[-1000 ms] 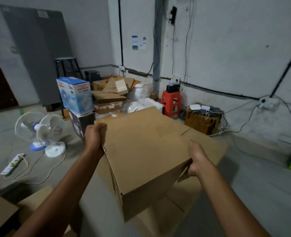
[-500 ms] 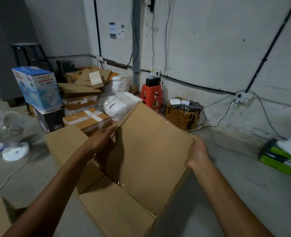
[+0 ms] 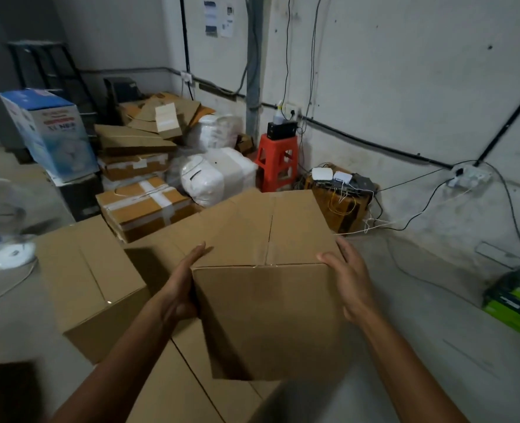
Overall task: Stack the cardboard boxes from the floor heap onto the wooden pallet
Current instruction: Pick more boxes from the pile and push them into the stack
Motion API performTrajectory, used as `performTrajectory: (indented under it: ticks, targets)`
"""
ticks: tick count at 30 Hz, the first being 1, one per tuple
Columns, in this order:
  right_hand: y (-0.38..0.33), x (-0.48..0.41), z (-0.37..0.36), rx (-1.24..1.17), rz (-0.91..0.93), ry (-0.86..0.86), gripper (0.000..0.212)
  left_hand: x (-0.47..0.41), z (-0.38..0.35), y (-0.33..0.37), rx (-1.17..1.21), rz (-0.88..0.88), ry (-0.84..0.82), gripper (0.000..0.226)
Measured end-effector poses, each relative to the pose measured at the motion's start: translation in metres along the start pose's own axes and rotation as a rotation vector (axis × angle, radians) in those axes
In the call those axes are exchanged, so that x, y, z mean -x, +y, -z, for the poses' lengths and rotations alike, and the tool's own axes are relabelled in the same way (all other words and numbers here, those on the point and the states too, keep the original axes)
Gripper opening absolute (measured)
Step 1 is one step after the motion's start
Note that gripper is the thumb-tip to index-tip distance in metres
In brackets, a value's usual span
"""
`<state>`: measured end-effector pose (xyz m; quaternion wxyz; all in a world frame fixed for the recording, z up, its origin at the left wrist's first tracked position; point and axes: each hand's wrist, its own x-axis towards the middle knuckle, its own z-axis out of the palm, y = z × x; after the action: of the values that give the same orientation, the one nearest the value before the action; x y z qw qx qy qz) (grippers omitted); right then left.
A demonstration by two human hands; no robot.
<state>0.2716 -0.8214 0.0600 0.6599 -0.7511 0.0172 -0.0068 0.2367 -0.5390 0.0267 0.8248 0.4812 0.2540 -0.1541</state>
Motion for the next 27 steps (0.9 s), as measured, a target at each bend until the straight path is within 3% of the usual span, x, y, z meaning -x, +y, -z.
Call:
performTrajectory:
  ticks: [6, 9, 12, 16, 18, 24, 27]
  targets:
    - [0.030, -0.101, 0.040, -0.055, -0.088, -0.095, 0.087, -0.035, -0.066, 0.007, 0.094, -0.081, 0.102, 0.051]
    - [0.034, -0.152, 0.060, -0.074, -0.095, -0.189, 0.084, -0.052, -0.099, 0.002, 0.074, -0.149, 0.187, 0.050]
    - [0.034, -0.199, 0.078, 0.076, -0.144, -0.362, 0.080, -0.063, -0.128, -0.010, 0.071, -0.248, 0.266, 0.052]
    - [0.035, -0.234, 0.083, 0.170, -0.485, -0.601, 0.088, -0.067, -0.145, -0.013, 0.054, -0.318, 0.359, 0.036]
    - [0.036, -0.247, 0.076, 0.127, -0.563, -0.652, 0.079, -0.068, -0.147, -0.008, 0.057, -0.330, 0.395, 0.030]
    - [0.050, -0.280, 0.017, 0.111, -0.489, -0.683, 0.081, -0.090, -0.122, -0.003, 0.109, -0.345, 0.525, 0.027]
    - [0.053, -0.295, -0.019, 0.134, -0.417, -0.709, 0.068, -0.114, -0.089, 0.006, 0.101, -0.327, 0.595, 0.028]
